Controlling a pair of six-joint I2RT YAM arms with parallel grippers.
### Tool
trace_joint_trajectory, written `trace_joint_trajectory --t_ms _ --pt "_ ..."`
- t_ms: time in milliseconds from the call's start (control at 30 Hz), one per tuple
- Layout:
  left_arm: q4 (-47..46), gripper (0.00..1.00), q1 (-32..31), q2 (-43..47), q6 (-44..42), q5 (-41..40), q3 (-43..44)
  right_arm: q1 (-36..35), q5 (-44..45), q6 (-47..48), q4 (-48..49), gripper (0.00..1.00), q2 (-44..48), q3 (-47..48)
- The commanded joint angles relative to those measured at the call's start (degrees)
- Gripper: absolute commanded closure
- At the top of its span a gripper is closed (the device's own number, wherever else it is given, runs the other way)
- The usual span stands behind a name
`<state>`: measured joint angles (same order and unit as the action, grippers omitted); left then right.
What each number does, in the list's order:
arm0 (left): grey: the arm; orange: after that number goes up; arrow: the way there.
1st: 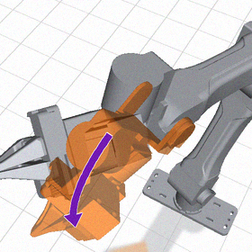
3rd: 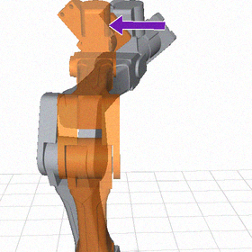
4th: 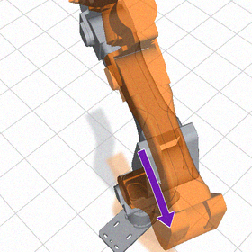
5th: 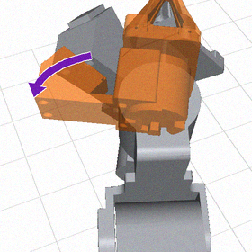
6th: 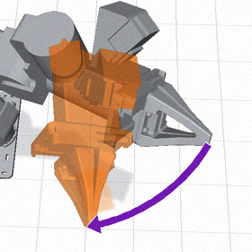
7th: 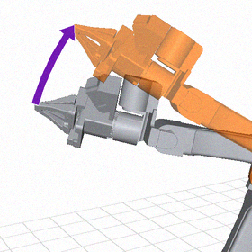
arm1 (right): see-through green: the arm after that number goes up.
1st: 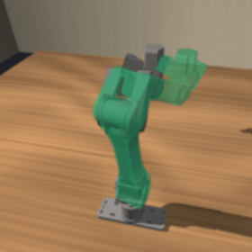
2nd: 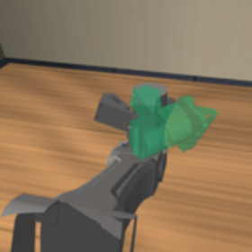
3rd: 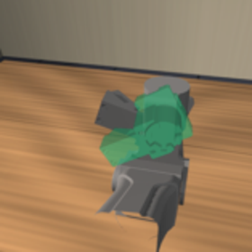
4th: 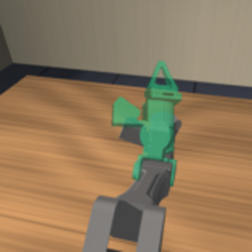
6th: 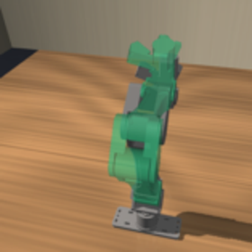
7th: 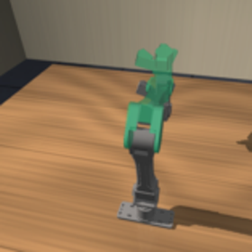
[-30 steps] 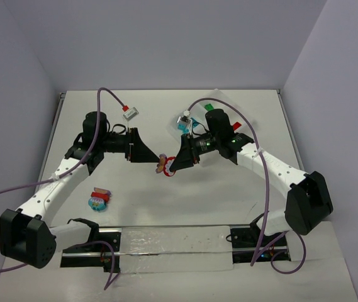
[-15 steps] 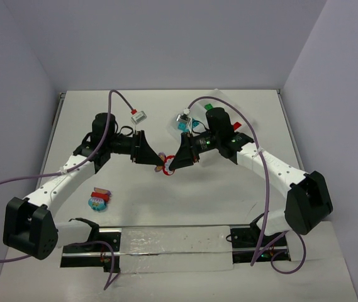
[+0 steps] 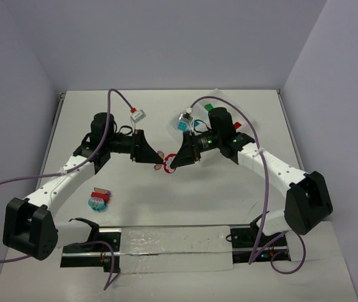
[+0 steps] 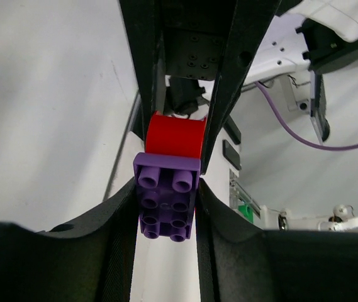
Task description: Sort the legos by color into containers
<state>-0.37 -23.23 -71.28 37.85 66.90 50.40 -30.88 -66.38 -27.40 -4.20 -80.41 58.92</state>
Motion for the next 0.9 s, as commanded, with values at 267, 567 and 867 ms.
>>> trace_joint_trajectory --t_ms 267,567,867 --pt "-1.44 1.00 8.29 1.41 1.57 1.42 2.45 11.75 16.56 0.59 -1.46 1.00 8.38 -7.91" --pt "14.03 1.00 8.02 -6.14 -1.77 -15.80 13.13 14.78 57.16 -3.47 -15.51 1.00 12.15 1.91" --pt "17.43 1.00 7.47 -10.94 2.01 -27.22 20.37 19.21 66.24 -9.19 -26.35 1.00 2.81 15.57"
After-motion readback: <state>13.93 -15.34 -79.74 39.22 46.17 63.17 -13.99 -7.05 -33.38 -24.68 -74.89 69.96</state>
